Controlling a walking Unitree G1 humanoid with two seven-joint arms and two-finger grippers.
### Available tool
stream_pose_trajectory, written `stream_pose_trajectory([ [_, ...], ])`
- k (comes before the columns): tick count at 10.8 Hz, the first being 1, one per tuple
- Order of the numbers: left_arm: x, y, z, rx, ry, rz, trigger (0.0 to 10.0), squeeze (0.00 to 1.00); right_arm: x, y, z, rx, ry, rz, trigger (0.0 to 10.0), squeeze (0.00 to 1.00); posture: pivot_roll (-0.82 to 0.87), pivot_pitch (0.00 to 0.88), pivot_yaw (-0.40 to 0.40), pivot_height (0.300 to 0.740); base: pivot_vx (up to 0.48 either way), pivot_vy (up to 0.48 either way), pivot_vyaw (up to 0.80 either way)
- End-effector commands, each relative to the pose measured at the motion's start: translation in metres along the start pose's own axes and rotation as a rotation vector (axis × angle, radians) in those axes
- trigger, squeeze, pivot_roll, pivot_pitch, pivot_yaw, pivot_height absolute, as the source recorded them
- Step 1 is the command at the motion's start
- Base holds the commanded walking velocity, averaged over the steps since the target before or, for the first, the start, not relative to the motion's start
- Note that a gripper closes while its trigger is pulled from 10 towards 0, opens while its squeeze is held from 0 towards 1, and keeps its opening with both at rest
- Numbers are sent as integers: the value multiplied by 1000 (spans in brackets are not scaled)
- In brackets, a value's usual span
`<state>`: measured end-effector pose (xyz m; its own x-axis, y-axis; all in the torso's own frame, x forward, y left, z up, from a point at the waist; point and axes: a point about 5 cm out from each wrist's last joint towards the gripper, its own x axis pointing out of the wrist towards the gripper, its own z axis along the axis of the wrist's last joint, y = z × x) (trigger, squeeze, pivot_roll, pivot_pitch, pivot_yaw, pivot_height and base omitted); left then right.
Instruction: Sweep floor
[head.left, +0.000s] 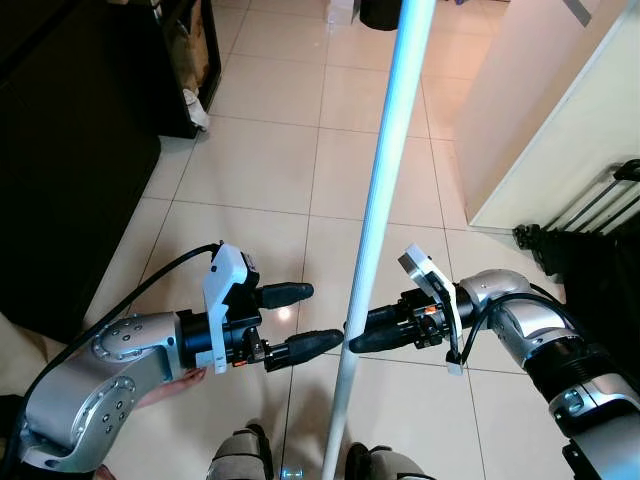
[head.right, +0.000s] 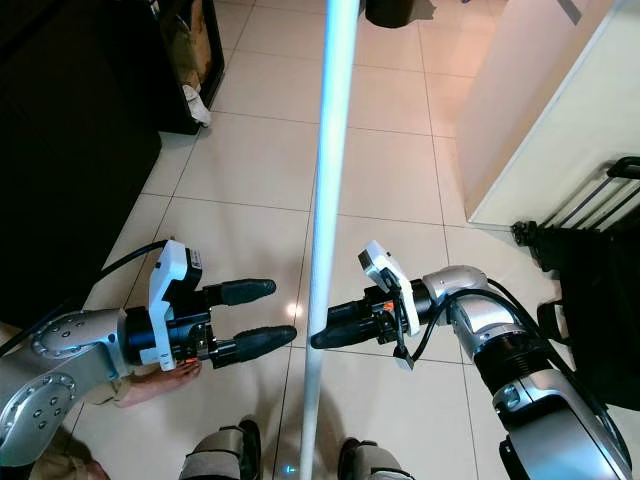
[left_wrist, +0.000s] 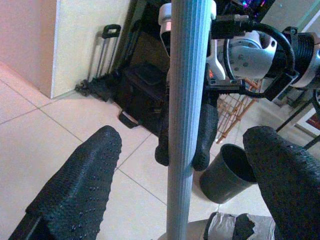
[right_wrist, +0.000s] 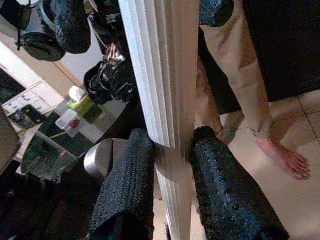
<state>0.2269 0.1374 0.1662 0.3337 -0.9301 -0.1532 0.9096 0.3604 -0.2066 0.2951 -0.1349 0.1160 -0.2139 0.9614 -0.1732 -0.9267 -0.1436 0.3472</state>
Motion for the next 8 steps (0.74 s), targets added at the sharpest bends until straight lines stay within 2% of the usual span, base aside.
stream_pose_trajectory([
  [1, 3, -9, 3, 11, 6, -61, 10000, 0, 0, 4, 1, 1, -21, 39, 10000, 0, 113, 188, -64, 740, 0, 0, 0],
  [3, 5, -13, 4, 21, 9, -84, 10000, 0, 1, 9, -1, 4, -17, 59, 10000, 0, 112, 191, -66, 740, 0, 0, 0],
  [6, 11, -11, 6, 25, -10, -73, 10000, 0, 4, 13, 0, -4, -22, 82, 10000, 0, 109, 194, -63, 740, 0, 0, 0],
  [8, 22, -13, 8, 24, -28, -93, 10000, 0, 12, 16, 2, -16, -31, 114, 10000, 0, 106, 191, -62, 740, 0, 0, 0],
])
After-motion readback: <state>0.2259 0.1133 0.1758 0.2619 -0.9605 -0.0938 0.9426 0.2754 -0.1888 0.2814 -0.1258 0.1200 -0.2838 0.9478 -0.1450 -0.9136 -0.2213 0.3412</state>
